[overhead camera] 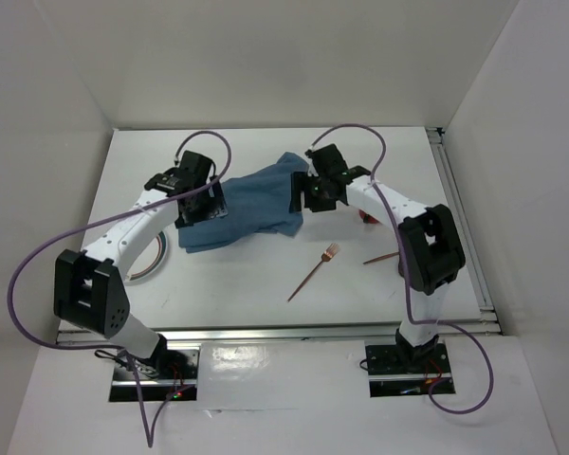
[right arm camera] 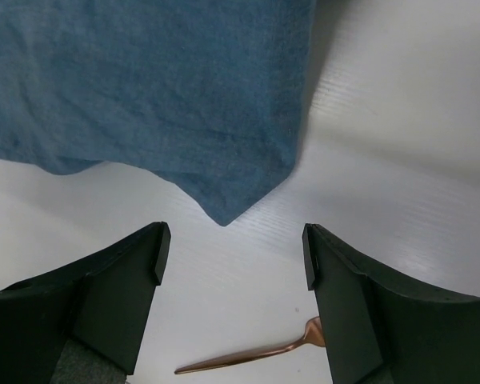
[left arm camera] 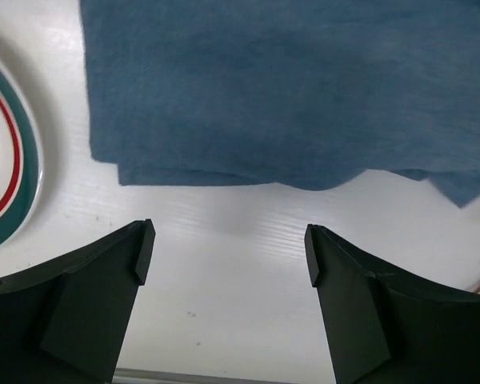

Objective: Set the dinner table for one person

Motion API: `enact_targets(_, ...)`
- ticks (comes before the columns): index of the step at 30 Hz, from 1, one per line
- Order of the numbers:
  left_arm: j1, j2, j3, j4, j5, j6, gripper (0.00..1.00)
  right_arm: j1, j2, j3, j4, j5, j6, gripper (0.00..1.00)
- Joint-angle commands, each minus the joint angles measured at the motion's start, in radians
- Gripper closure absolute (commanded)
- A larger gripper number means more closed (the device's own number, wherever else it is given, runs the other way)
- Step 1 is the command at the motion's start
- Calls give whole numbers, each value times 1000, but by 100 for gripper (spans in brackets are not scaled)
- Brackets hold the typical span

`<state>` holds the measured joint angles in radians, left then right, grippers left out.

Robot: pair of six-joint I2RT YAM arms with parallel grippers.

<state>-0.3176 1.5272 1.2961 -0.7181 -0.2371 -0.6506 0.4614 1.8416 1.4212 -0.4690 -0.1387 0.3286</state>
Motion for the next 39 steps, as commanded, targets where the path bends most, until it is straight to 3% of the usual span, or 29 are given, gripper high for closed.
enact_targets(1,63,7,-38,-43,18,-89,5,-12,59,7,29,-84,7,21)
enact_targets(5,182,16,-125,-12,70,-135,4,-21,71,-17,41,-122,36,15)
enact_targets(12,267,79,-201,43,148,-170,0,-21,100,-42,64,-142,67,15)
enact_targets(26,267,283,-127,103,146,-188,5,-30,139,-22,64,-151,67,15)
enact_targets(31,267,324,-115,123,157,-188,25,-40,180,-11,88,-160,87,20)
enact_targets(34,267,315,-115,132,167,-188,64,-40,217,-2,99,-171,96,26)
enact_targets(35,267,315,-115,132,176,-188,74,-40,217,10,110,-180,105,33)
enact_targets(36,267,292,-103,132,176,-188,96,-40,231,10,122,-197,105,39)
enact_targets(37,267,292,-103,123,176,-188,100,-40,231,19,122,-206,118,45)
enact_targets(38,267,277,-77,114,176,-178,100,-40,245,34,134,-231,118,65)
enact_targets(39,267,257,-66,102,176,-178,100,-40,257,47,135,-243,127,75)
